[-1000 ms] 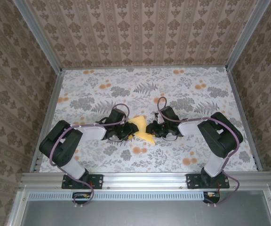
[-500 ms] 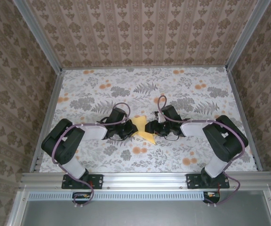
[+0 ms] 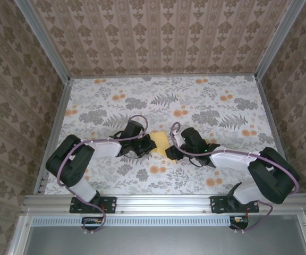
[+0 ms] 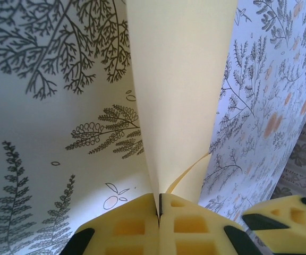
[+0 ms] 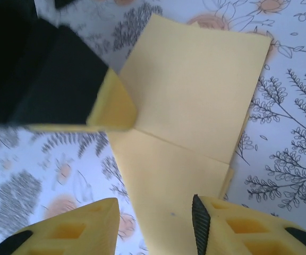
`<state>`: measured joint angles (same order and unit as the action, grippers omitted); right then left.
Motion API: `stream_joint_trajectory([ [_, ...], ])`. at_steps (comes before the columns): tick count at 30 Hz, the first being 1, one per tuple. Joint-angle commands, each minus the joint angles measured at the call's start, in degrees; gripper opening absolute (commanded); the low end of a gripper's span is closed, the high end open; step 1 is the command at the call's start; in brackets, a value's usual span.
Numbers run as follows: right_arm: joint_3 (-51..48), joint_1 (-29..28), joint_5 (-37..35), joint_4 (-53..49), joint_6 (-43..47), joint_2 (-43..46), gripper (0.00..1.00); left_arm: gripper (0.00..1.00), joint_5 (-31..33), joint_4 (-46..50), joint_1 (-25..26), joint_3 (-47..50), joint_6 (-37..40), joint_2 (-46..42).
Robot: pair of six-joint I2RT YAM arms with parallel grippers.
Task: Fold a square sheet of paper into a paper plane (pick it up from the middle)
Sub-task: Fold the wing for the fifth time at the center of the table.
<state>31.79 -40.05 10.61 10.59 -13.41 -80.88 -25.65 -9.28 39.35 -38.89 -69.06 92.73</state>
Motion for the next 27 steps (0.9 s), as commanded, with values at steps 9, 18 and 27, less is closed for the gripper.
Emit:
stream_joint_trajectory([
  [9, 1.8, -7.9, -15.6, 3.2, 13.8, -4.4, 0.65, 0.03, -0.1, 2.9, 0.3, -2.1, -0.8, -1.9],
  [18, 3.3, -11.0, -18.5, 9.4, 17.7, -10.9, 0.61, 0.04, -0.3, 4.0, 0.3, -2.4, -0.9, -2.4],
  [27, 2.9, -11.7, -20.0, 14.5, 21.2, -15.3, 0.49, 0.04, -1.1, 3.6, -0.2, -2.2, -1.7, -2.6],
])
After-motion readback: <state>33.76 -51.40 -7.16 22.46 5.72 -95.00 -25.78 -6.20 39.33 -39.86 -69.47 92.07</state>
